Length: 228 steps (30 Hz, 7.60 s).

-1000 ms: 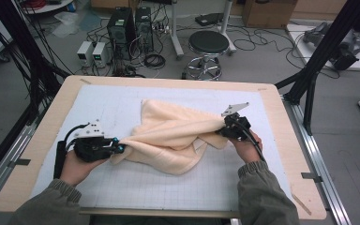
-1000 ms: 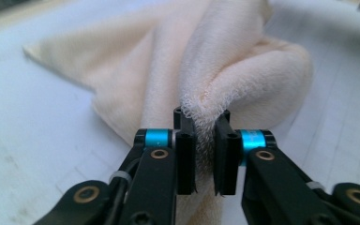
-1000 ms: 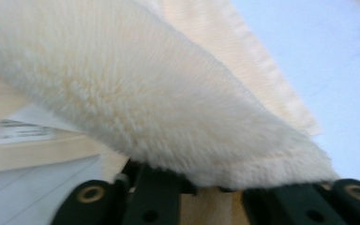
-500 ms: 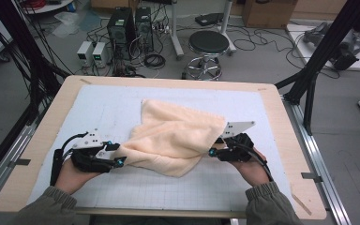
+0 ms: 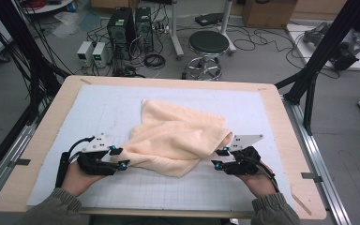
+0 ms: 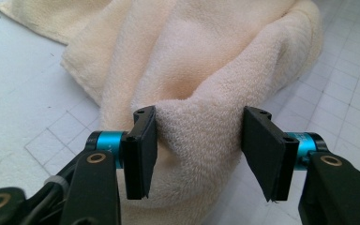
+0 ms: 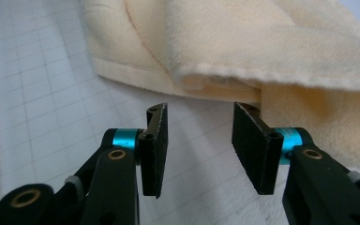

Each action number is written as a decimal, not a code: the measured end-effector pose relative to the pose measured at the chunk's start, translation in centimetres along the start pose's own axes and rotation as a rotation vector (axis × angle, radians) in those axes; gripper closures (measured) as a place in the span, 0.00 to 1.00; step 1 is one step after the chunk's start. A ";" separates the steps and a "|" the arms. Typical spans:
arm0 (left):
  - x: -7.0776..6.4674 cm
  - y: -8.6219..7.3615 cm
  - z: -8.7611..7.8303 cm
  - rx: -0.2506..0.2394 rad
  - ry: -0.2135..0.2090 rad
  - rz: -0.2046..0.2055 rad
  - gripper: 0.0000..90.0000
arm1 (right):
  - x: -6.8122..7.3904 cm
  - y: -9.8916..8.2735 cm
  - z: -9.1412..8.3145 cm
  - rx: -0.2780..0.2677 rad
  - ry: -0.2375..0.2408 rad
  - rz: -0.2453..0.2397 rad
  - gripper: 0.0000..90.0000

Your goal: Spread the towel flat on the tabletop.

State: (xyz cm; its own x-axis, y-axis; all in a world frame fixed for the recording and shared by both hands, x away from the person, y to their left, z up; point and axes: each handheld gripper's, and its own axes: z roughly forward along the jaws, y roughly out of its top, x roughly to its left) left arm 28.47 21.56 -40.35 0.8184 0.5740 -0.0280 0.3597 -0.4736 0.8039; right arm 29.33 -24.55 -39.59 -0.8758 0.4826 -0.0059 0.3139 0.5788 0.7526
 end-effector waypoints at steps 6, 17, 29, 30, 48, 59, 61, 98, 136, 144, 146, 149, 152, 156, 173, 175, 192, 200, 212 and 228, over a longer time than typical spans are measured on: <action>-0.4 0.0 0.0 0.008 0.003 0.008 0.50 | 2.4 0.8 -0.6 -0.053 0.018 -0.072 0.61; 0.0 -0.8 2.4 0.101 -0.042 -0.014 0.57 | 1.6 4.3 5.5 -0.033 -0.010 -0.153 0.54; 0.1 -0.1 2.0 0.046 -0.042 0.000 0.88 | 0.4 4.8 8.9 0.036 0.039 -0.149 0.90; -0.1 0.2 1.6 0.033 -0.037 0.015 0.88 | 0.5 4.9 8.4 0.022 0.039 -0.152 0.90; -0.3 6.5 -4.5 -0.099 -0.007 0.129 0.90 | 0.3 7.1 -2.2 -0.111 -0.058 -0.145 0.92; 6.7 5.0 5.2 0.087 0.092 -0.058 0.75 | -7.2 6.5 6.2 0.080 -0.109 0.010 0.84; 6.8 5.0 4.6 0.076 0.094 -0.072 0.65 | -7.4 6.3 5.9 0.055 -0.107 0.027 0.79; -0.8 0.7 2.8 0.077 -0.044 0.121 0.96 | 0.5 5.5 6.3 0.009 0.112 -0.158 0.91; -1.2 -0.3 2.7 0.084 -0.083 0.128 0.60 | 2.2 2.9 1.0 -0.035 0.085 -0.174 0.75; -1.2 -1.2 3.8 0.121 -0.140 0.106 0.75 | 2.9 1.3 5.9 0.094 0.161 -0.187 0.76; -1.3 -1.3 3.8 0.121 -0.158 0.105 0.88 | 2.8 1.1 6.6 0.124 0.175 -0.188 0.86; -1.8 -1.1 3.3 0.129 -0.155 0.117 0.96 | 2.7 1.3 6.2 0.111 0.200 -0.181 0.93; -2.7 -0.9 1.9 0.103 -0.147 0.134 0.96 | 3.5 1.2 5.3 0.112 0.215 -0.190 0.93; -4.4 -0.9 -0.7 0.061 -0.143 0.148 0.96 | 5.5 1.2 3.4 0.086 0.224 -0.214 0.93; -15.5 -3.9 -7.3 0.002 -0.145 0.163 0.96 | 14.7 -2.0 -3.4 0.009 0.290 -0.267 0.91; -16.5 -4.0 -7.7 -0.017 -0.153 0.167 0.93 | 15.7 -2.2 -4.2 -0.015 0.311 -0.285 0.87; -9.0 -3.1 1.7 0.140 -0.027 0.081 0.54 | 7.1 -2.4 3.6 0.073 0.184 -0.124 0.77; -9.3 -3.4 0.1 0.141 -0.104 0.118 0.95 | 7.3 -2.0 3.2 0.092 0.235 -0.181 0.96; -11.3 -2.4 -4.3 0.054 -0.202 0.222 0.69 | 11.0 -1.1 -2.9 -0.011 0.241 -0.248 0.82; -4.2 -0.9 3.6 0.149 -0.163 0.176 0.96 | 3.6 -2.1 3.1 0.126 0.205 -0.132 0.93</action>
State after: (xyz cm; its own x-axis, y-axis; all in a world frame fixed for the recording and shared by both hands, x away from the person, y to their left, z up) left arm 26.31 17.14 -43.12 0.9312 0.3645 -0.0007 0.2576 -0.6568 0.7087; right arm 26.66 -21.97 -43.21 -0.9642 0.2616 0.0443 0.2237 0.7117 0.6659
